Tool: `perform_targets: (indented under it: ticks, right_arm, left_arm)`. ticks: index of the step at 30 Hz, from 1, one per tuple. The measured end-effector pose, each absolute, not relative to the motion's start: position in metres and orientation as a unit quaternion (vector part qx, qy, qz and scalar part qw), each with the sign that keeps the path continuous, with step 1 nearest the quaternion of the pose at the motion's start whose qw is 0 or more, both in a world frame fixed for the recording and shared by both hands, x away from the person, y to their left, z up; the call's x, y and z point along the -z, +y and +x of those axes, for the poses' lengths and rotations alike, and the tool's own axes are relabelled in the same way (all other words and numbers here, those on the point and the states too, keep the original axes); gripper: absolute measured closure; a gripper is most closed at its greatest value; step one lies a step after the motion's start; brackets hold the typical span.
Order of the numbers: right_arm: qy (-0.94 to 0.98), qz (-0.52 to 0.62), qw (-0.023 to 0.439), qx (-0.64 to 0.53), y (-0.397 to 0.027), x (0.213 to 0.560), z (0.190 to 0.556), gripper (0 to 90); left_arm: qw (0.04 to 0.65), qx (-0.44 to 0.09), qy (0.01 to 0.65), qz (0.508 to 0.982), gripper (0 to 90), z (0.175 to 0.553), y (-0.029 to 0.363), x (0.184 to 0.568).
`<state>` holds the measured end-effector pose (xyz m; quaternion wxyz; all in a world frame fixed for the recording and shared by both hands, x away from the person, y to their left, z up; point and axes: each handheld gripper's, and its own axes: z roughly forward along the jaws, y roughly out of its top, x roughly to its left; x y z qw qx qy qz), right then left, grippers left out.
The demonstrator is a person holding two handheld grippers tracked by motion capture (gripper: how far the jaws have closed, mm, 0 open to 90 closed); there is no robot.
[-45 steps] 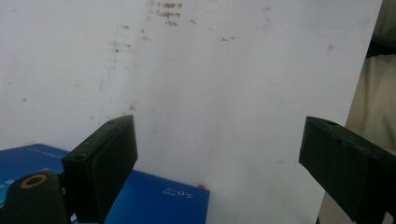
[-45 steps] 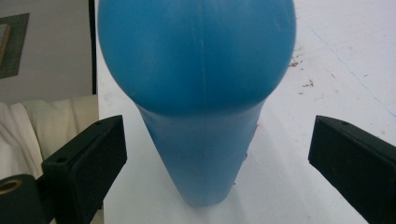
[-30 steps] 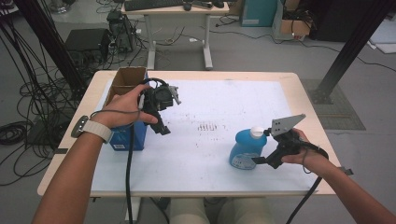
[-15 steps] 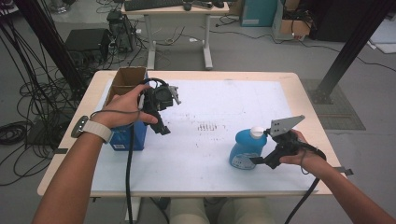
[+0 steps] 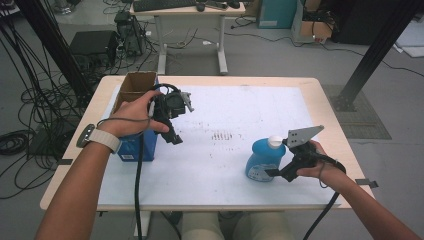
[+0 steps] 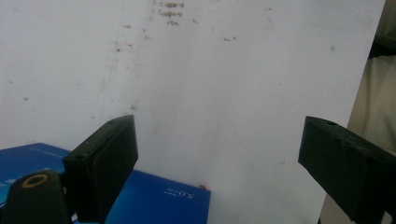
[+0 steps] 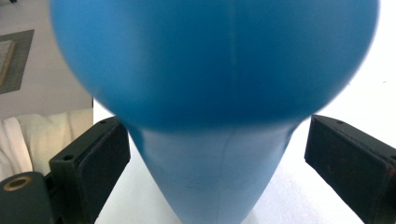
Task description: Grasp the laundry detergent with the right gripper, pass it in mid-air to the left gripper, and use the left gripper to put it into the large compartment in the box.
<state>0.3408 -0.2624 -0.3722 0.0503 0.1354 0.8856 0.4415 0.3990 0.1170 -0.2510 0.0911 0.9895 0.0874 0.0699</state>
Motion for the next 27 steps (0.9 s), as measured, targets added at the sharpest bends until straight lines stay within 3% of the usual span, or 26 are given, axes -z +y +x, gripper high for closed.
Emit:
perform_targets:
  ticks: [27]
  right_arm:
    - [0.873,0.131,0.053,-0.466,-0.2590,0.3785,0.3400,16.0]
  left_arm:
    - [0.090,-0.070,0.086,0.990,12.3,0.3994,0.1161,0.2514]
